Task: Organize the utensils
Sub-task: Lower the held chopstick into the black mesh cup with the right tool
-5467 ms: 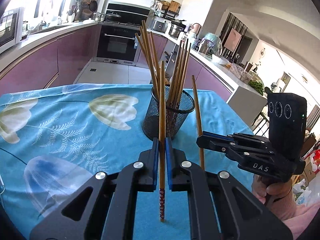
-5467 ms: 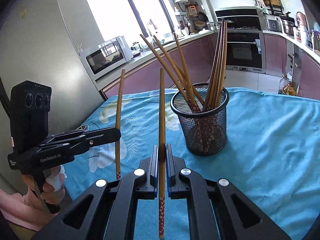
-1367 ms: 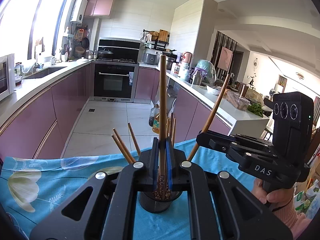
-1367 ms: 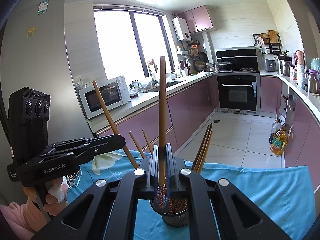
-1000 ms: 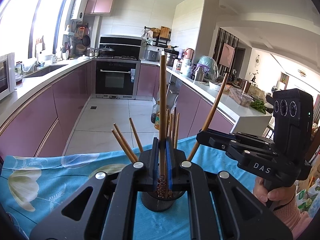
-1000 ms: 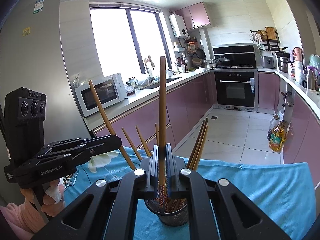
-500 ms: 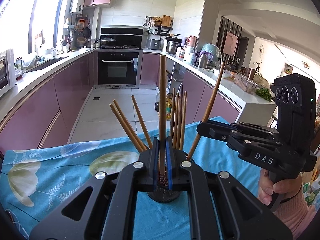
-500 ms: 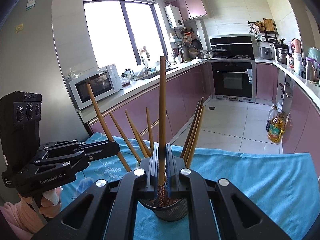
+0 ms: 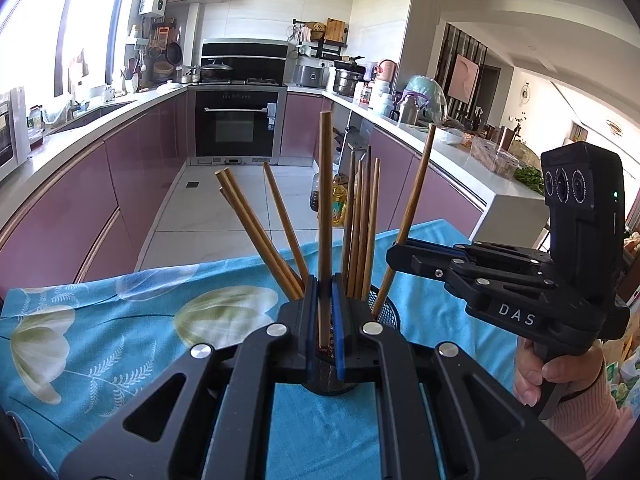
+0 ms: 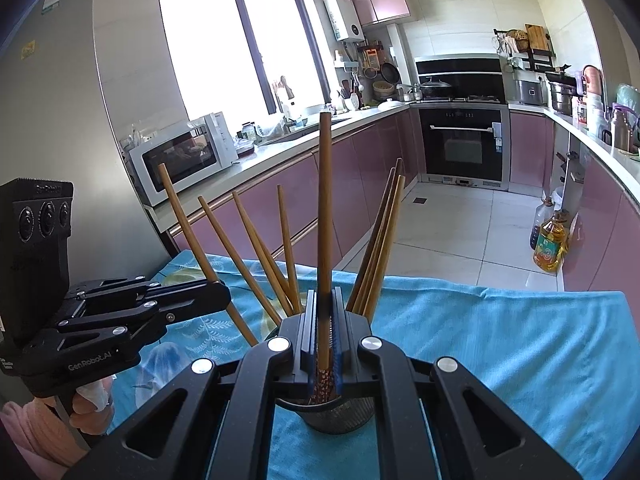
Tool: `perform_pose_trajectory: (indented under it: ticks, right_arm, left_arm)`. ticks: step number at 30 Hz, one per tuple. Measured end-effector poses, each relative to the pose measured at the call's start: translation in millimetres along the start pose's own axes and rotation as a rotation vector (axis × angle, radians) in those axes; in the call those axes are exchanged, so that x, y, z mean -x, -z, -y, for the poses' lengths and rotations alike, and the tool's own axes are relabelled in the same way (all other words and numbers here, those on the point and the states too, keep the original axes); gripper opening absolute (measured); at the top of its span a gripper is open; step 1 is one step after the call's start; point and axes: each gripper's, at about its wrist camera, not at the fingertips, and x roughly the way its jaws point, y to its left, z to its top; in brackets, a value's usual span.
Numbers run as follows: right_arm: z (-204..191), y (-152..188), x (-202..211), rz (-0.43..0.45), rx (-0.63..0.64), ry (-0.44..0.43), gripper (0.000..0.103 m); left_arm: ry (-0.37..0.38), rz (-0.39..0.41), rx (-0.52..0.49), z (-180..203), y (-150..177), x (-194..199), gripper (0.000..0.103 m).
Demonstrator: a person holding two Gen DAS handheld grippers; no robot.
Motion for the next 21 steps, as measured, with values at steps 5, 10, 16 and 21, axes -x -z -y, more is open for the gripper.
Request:
perform_pose_trajectory:
  ticks: [5, 10, 16, 21]
  right_arm:
    - [1.8, 1.7, -5.2, -0.017, -0.006, 0.004, 0.006]
    - [4.3, 3.5, -9.8, -0.028, -0.012, 0.008, 0.006]
    - [7.2, 3.1, -14.7, -0.034, -0.021, 0.017, 0.006]
    - [9.9, 3.6, -18.9, -0.037, -0.03, 0.018, 0.006]
  left_arm:
    - [-0.006, -0.014, 0.002, -2.8, 0.5, -7.4, 0.008]
    - [-0.01, -0.037, 0.011, -2.5, -0.2, -19.8, 0.008]
    - [-0.017, -0.049, 0.028, -8.0, -1.7, -30.5, 0.008]
    - [-0.02, -0.05, 0.036, -11.4, -2.2, -35.3, 0.008]
